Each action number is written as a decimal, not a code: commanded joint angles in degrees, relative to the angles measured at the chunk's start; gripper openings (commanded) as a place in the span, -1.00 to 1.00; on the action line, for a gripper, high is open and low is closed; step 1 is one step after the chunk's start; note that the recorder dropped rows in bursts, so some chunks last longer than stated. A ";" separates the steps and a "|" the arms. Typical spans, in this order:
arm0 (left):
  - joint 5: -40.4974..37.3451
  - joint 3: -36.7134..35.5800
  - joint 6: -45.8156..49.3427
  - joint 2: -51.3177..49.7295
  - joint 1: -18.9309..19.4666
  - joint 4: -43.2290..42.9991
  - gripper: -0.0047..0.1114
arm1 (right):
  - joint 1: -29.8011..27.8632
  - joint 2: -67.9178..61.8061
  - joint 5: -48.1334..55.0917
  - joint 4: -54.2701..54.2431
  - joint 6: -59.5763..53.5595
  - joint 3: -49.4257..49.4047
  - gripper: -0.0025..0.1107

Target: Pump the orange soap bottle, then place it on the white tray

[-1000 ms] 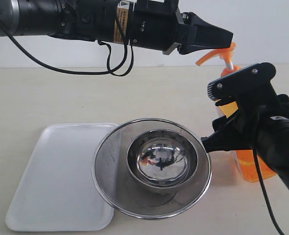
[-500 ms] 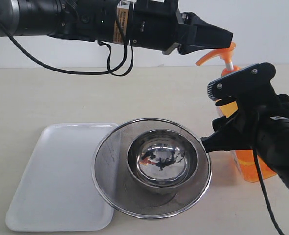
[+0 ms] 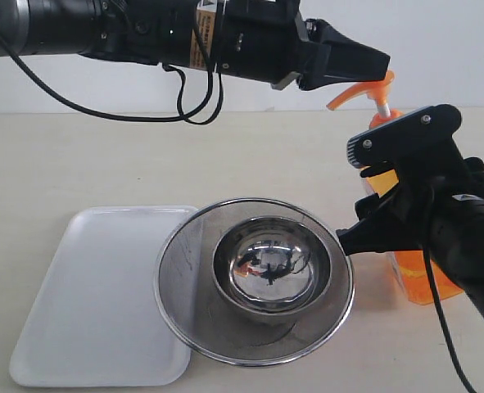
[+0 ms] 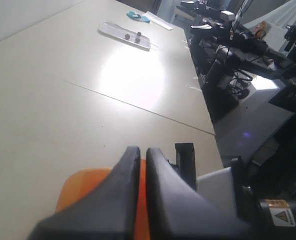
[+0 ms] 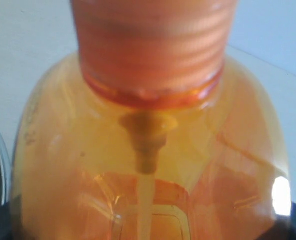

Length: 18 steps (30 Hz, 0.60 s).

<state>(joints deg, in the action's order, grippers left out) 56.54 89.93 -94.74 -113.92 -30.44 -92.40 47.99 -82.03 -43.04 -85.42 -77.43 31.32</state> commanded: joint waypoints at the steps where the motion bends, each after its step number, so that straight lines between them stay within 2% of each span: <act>1: -2.03 0.92 0.13 0.44 -0.62 -7.55 -0.84 | -0.04 0.10 1.26 2.25 0.50 0.32 -0.96; 18: -4.43 4.59 0.77 4.65 -0.62 -7.55 -0.84 | -0.04 0.10 1.26 2.25 0.50 0.32 -0.96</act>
<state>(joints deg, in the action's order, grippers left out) 52.44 94.26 -94.38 -109.79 -30.66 -99.90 47.99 -82.03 -41.59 -84.11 -77.03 31.32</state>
